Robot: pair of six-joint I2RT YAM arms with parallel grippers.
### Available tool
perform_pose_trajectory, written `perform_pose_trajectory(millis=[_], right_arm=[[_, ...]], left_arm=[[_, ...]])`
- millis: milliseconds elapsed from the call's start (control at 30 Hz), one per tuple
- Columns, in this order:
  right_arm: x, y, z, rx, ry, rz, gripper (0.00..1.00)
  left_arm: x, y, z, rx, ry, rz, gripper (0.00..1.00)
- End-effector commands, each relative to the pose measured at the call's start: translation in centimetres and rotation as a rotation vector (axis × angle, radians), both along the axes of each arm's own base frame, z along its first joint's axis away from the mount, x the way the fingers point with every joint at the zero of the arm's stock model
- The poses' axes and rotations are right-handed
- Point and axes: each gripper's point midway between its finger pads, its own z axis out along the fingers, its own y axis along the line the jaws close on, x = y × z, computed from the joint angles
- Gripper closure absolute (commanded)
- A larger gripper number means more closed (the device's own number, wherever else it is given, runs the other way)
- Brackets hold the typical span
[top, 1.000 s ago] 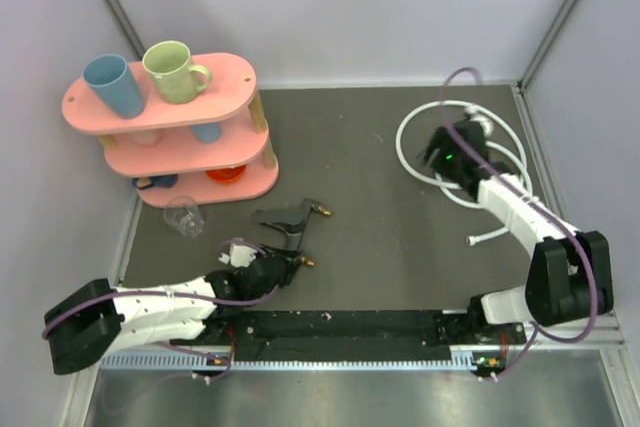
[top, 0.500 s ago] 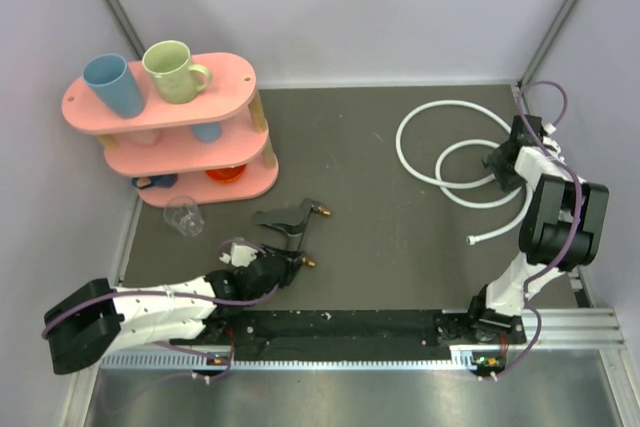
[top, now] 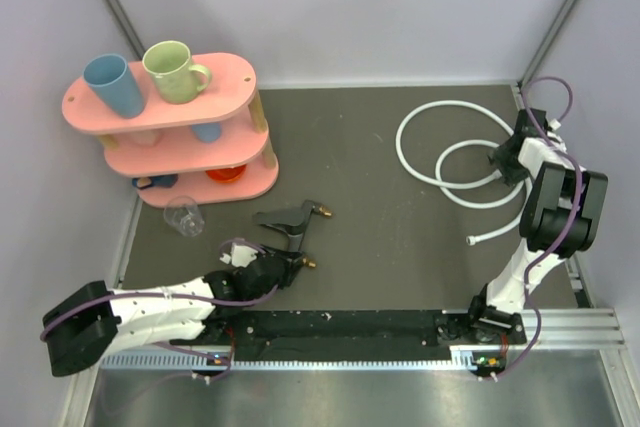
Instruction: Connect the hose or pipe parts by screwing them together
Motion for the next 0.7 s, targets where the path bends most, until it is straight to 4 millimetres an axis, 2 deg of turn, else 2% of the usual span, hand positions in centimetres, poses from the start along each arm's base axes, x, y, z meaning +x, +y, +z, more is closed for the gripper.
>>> perform_pose_trajectory(millis=[0, 367, 667], right_arm=[[1.4, -0.7, 1.2, -0.007, -0.042, -0.012, 0.42], [1.5, -0.5, -0.9, 0.019, 0.001, -0.008, 0.45], [1.8, -0.6, -1.2, 0.021, 0.012, 0.002, 0.59]], left_arm=[[0.6, -1.1, 2.3, -0.106, -0.027, 0.029, 1.0], [0.7, -1.4, 2.6, -0.105, -0.029, 0.024, 1.0], [0.8, -1.7, 3.0, -0.104, -0.031, 0.013, 1.0]])
